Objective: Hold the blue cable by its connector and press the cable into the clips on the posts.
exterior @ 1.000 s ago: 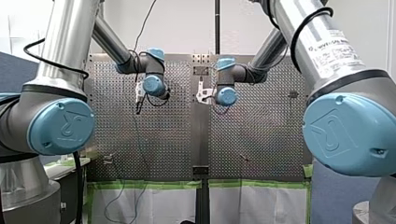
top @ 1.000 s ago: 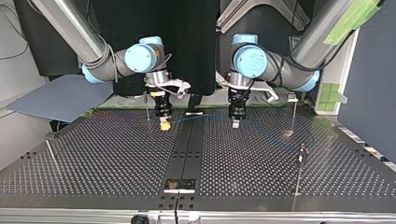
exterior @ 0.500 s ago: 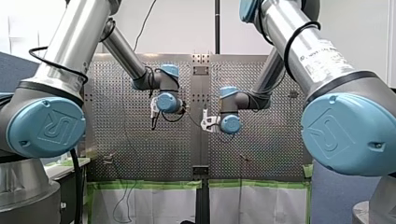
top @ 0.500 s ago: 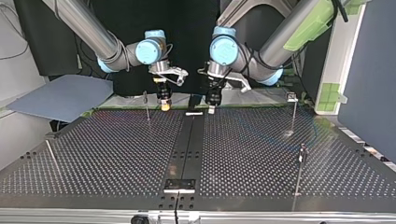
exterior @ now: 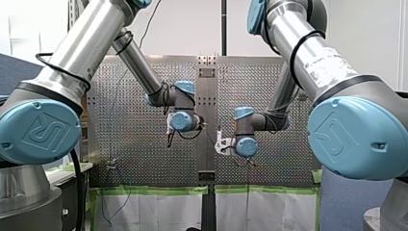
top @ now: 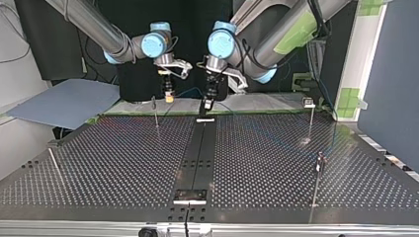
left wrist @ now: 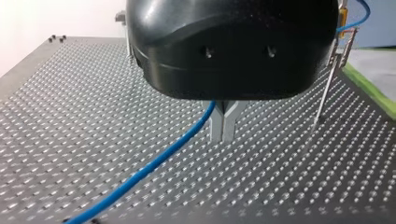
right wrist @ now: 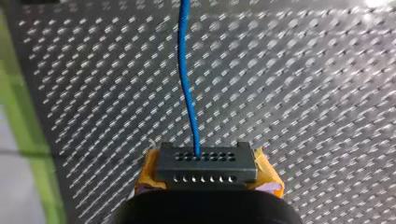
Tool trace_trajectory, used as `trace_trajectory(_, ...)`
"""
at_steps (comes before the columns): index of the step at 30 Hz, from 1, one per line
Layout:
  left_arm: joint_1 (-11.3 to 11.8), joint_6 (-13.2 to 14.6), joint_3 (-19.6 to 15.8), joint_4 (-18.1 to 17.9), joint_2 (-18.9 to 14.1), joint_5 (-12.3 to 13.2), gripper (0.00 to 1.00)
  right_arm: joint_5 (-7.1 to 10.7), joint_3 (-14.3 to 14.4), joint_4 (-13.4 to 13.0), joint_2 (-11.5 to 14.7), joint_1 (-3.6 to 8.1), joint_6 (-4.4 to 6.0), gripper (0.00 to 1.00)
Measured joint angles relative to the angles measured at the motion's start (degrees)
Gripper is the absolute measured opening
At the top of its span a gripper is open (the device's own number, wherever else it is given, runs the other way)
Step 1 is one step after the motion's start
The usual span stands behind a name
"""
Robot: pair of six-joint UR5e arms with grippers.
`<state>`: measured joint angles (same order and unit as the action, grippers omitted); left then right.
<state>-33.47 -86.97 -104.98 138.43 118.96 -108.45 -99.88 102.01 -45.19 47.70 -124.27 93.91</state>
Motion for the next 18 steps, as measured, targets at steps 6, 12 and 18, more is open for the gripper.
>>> trace_trajectory(6, -0.8, -0.1, 0.2, -2.9, 2.9, 0.1, 0.0, -0.2, 3.0, -0.3, -2.0, 0.91, -0.01, 0.0)
trace_trajectory(12, -1.3, -0.4, 1.7, -5.3, 5.7, 0.1, 0.0, -0.43, 5.8, -1.3, -3.9, 1.54, 0.31, 0.0)
trace_trajectory(18, -2.4, -0.4, 4.2, -5.6, 8.4, 0.3, 0.0, -1.15, 6.7, -1.6, -4.1, 2.26, 0.58, 0.0)
